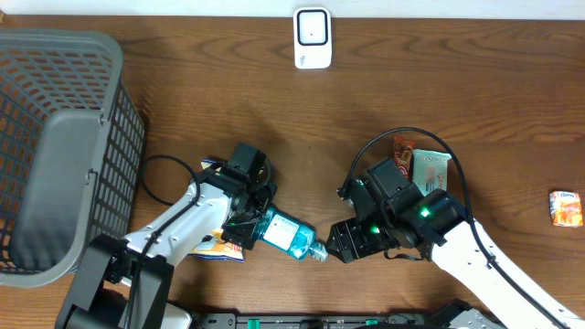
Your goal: Scan the item barcode
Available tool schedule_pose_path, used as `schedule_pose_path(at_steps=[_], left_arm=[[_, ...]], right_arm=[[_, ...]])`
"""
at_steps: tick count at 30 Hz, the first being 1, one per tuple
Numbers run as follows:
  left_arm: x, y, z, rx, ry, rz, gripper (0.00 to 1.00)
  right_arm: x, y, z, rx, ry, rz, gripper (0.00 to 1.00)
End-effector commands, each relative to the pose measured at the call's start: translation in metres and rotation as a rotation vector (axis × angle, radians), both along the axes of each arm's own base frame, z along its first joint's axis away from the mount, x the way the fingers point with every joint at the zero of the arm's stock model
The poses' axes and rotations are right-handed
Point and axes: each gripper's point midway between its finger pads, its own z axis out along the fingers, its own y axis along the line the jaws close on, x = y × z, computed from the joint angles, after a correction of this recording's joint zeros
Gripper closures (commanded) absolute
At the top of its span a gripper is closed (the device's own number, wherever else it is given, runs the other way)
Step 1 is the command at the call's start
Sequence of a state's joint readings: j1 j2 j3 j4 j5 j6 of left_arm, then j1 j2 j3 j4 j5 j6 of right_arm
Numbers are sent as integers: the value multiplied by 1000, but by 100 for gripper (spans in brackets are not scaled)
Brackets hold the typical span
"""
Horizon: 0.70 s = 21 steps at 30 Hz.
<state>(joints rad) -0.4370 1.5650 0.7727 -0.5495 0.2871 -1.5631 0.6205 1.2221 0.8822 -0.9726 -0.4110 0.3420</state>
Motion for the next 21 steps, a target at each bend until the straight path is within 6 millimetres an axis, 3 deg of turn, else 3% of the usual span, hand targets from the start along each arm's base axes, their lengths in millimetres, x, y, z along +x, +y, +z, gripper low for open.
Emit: schedule_pose_path(at_steps=[1, 5, 9, 14, 16, 21], left_arm=[[-4, 0, -3, 1, 6, -45, 4], [-5, 1, -4, 3, 4, -63, 19], [-7, 3, -6, 15, 6, -71, 27], [-8, 5, -7, 23, 9, -75, 28], [-8, 5, -7, 23, 10, -75, 28], [-9, 5, -7, 25, 14, -75, 28]], right_arm=[[-1, -3, -3, -6, 10, -16, 25], [-2, -3, -17, -6, 10, -12, 11], [3, 1, -33, 15, -15, -11, 9], [9, 19, -47, 61, -120, 134, 20], [13, 31, -60, 41, -213, 298, 27], [1, 27, -95, -53, -154, 398, 39]])
